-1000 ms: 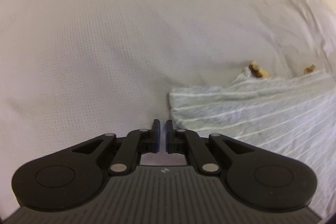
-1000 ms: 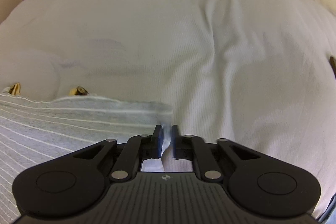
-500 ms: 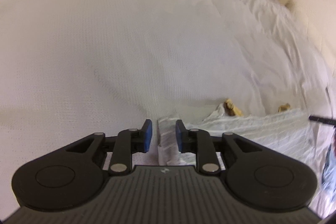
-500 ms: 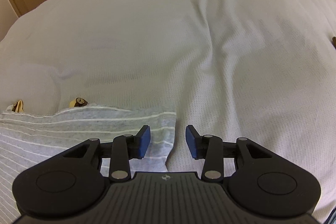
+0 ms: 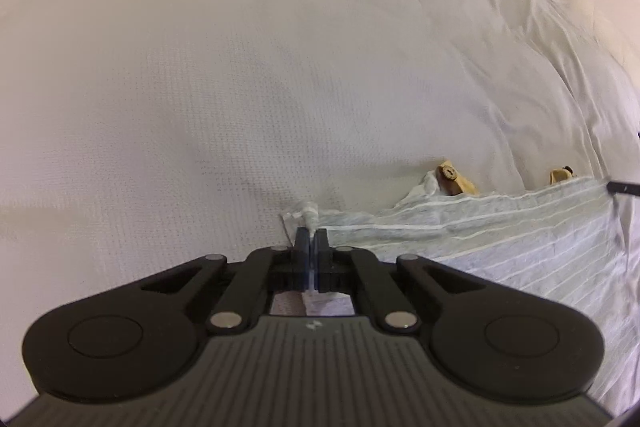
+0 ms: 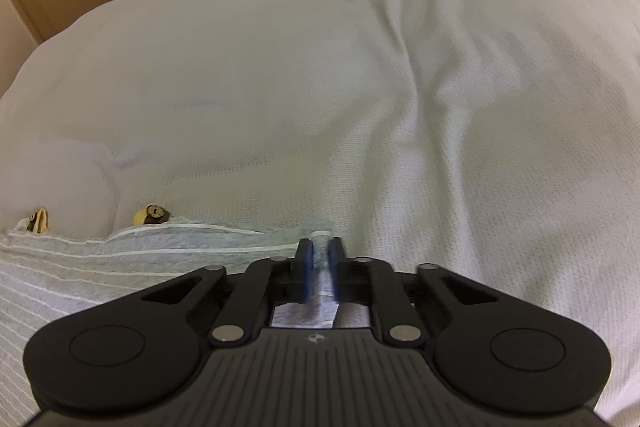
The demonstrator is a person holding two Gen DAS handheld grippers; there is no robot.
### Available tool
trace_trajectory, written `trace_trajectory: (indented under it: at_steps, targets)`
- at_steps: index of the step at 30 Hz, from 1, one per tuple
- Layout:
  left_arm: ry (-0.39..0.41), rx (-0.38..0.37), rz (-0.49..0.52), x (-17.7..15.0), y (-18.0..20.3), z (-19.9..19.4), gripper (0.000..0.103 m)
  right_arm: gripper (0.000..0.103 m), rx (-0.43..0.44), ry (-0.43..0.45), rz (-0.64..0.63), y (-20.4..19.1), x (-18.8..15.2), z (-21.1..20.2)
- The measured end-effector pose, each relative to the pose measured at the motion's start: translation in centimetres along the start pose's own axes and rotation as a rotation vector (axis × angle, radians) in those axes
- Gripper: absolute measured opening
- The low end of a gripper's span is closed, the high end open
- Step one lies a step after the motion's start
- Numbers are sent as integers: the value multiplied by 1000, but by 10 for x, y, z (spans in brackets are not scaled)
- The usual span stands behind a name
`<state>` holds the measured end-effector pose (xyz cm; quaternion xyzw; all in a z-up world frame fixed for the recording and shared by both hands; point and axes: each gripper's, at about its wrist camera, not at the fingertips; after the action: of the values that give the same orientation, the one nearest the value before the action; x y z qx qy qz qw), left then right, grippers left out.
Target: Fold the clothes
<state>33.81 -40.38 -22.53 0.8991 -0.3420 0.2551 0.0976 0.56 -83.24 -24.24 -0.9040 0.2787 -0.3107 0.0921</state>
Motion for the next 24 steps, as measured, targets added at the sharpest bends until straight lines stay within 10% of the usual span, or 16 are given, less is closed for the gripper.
trace_trajectory:
  at_steps: [4, 11, 17, 24]
  targets:
    - [172, -3, -9, -8, -3, -34, 0, 0, -45, 77, -70, -12, -5, -28]
    - [111, 42, -23, -5, 8, -4, 0, 0, -62, 103, -53, -9, -9, -30]
    - [279, 23, -7, -4, 12, -41, 0, 0, -85, 163, -63, -15, -2, -37]
    - [131, 77, 2, -16, 9, -6, 0, 0, -110, 153, -85, -15, -6, -35]
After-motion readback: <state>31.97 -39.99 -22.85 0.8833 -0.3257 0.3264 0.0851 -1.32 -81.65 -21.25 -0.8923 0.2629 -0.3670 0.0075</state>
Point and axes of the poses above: each gripper's, at about its wrist camera, not at the fingertips, and z roughly the way its jaws point, y to its right, x to its top, and after that the axes turned 14 degrees about x, right-handed
